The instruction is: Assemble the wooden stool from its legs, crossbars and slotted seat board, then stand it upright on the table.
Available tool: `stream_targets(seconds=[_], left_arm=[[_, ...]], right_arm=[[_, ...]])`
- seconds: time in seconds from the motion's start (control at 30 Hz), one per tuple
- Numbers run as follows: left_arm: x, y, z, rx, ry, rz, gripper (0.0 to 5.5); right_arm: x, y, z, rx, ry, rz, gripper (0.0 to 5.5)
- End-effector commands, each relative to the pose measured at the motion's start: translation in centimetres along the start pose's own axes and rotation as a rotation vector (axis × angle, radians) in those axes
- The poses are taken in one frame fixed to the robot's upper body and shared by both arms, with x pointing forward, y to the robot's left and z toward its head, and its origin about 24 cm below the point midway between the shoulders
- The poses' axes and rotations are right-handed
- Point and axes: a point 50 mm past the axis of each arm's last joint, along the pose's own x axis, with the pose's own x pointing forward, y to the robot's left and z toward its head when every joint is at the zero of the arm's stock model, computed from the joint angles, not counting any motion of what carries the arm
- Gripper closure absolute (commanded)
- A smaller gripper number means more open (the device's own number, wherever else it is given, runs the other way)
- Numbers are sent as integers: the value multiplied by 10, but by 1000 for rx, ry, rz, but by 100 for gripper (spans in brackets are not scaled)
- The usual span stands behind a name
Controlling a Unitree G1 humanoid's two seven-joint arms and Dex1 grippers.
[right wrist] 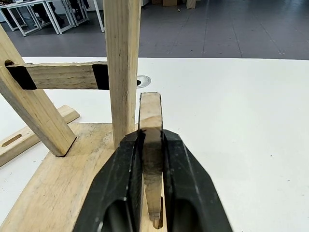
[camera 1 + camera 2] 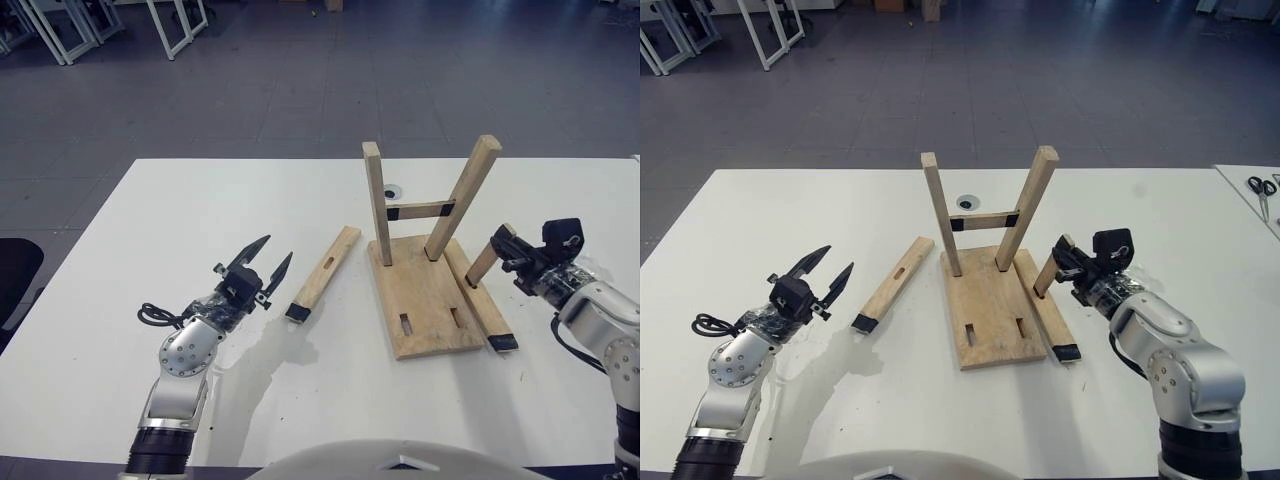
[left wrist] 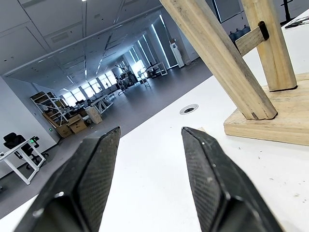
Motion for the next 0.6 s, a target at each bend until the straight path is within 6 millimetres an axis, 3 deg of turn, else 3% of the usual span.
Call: stream_targets(seconds=[0.03, 0.13, 0.37, 0.5, 0.6], left_arm=[[0, 0, 0, 3, 7, 2, 319], [-1, -1, 0, 1, 9, 5, 319], [-1, -1, -1, -4, 10, 8, 319], [1, 0, -1, -4, 7, 1, 319], [1, -1, -1, -5, 7, -2, 319]], right_arm=[[-5, -3, -8, 14, 35, -39, 509], [-10, -8, -11, 16, 58, -67, 509], [-8, -22, -41, -41, 155, -186, 509], [-4, -33, -43, -83, 172, -257, 509], [0, -33, -33, -40, 114, -243, 509]])
